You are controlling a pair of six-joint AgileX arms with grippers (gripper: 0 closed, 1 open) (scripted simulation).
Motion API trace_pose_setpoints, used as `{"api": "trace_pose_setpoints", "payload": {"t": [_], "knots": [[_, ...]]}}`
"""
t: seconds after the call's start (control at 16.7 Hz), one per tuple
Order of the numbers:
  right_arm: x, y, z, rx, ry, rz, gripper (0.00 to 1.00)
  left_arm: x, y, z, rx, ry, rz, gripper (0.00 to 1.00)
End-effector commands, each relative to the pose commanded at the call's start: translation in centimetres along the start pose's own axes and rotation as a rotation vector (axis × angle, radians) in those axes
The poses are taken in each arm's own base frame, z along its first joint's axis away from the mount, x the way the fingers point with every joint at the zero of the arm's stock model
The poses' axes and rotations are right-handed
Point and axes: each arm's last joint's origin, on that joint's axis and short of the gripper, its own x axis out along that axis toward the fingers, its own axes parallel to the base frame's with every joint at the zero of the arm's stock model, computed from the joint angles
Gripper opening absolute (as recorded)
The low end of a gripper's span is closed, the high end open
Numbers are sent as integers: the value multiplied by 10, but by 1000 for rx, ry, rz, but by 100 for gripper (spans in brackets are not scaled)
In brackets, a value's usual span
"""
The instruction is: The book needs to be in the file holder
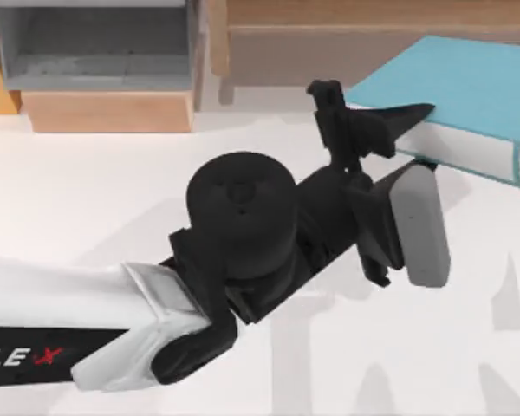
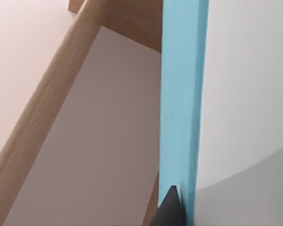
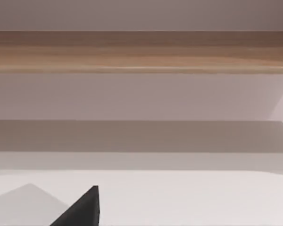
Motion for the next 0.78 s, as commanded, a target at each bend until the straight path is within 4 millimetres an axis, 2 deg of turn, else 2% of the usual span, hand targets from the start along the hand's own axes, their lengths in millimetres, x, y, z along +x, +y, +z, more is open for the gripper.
{"api": "trace_pose_setpoints", "payload": {"t": [0.18, 0.42, 0.6, 0.78], "knots": [[0, 0, 0, 0, 0, 0, 100, -19, -1, -47, 112, 129, -26, 0], [0, 0, 0, 0, 0, 0, 100, -49, 6, -122, 220, 410, -62, 0], [0, 0, 0, 0, 0, 0, 100, -71, 16, -177, 262, 644, -90, 0], [0, 0, 0, 0, 0, 0, 100, -81, 35, -218, 285, 810, -86, 0]]}}
